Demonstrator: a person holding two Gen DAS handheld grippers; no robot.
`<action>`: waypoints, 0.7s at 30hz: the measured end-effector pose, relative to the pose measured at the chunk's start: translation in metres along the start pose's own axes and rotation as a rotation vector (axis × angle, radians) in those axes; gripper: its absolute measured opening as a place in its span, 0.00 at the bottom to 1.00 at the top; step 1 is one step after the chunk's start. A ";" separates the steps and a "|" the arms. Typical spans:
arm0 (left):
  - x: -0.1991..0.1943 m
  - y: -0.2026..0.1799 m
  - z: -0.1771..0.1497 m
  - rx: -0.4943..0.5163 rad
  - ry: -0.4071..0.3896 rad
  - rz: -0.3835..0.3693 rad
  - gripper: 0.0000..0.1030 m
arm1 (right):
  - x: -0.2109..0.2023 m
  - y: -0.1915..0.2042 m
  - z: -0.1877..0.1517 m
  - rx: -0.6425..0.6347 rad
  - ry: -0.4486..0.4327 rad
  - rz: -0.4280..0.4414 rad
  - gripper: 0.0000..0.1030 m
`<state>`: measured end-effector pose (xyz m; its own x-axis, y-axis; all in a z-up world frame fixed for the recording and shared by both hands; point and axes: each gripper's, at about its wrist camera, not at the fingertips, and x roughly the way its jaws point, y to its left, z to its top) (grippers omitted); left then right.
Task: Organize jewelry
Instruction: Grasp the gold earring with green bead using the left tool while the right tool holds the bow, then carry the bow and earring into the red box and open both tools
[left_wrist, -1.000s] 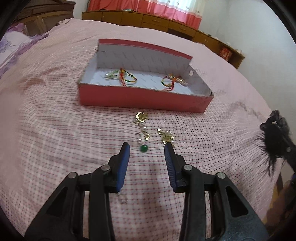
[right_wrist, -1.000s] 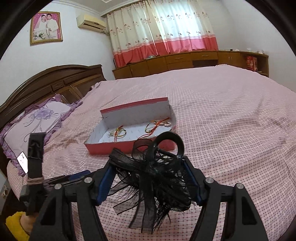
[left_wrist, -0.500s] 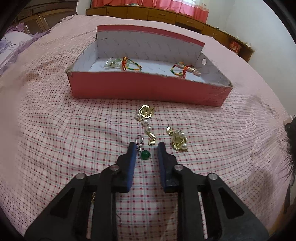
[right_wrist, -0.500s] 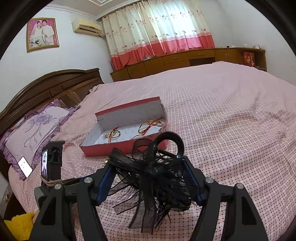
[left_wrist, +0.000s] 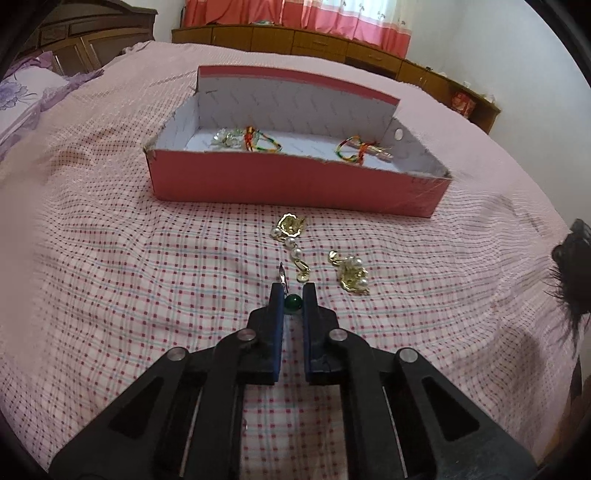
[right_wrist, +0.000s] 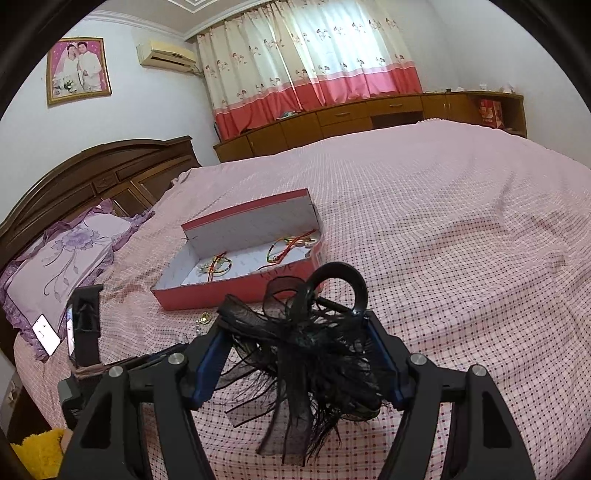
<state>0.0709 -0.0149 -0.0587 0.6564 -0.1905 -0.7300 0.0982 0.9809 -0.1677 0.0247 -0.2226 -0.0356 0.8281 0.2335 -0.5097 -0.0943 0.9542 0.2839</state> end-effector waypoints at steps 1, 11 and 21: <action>-0.003 0.000 0.000 -0.001 -0.003 -0.006 0.00 | -0.001 0.001 0.000 -0.001 -0.001 -0.001 0.69; -0.047 -0.002 0.013 0.002 -0.117 -0.047 0.00 | -0.008 0.013 0.000 -0.022 -0.022 -0.005 0.69; -0.082 0.001 0.034 -0.002 -0.249 -0.054 0.01 | -0.015 0.039 0.009 -0.064 -0.065 0.012 0.69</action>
<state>0.0426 0.0028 0.0236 0.8143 -0.2272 -0.5341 0.1370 0.9695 -0.2034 0.0135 -0.1911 -0.0096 0.8608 0.2347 -0.4517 -0.1380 0.9617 0.2368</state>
